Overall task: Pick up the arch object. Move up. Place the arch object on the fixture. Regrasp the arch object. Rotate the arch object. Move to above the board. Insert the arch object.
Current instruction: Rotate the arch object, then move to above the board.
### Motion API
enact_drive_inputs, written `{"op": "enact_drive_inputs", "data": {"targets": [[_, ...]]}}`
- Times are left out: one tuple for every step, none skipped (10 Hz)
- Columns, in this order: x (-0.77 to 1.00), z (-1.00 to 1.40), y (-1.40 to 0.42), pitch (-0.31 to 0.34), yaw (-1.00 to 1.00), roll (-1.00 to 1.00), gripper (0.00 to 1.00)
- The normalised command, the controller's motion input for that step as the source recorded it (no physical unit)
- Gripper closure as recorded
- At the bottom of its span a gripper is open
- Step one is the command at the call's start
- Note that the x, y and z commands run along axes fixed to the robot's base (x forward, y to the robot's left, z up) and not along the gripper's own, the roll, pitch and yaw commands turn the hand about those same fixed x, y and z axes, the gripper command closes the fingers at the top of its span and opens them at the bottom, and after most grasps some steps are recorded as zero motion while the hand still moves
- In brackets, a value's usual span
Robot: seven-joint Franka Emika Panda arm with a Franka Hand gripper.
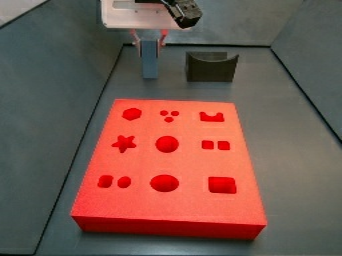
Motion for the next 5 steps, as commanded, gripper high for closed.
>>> {"op": "enact_drive_inputs", "data": {"targets": [[0.00,-0.02,-0.01,-0.017,0.03,0.21,1.00],[0.00,1.00,-0.18,-0.151,-0.14,-0.08,1.00],[-0.01,1.00,-0.18,-0.141,-0.14,-0.09,1.00],[-0.02,1.00,-0.17,-0.087,-0.08,-0.12,1.00],[-0.01,1.00,-0.16,-0.059,-0.06,-0.14,1.00]]}}
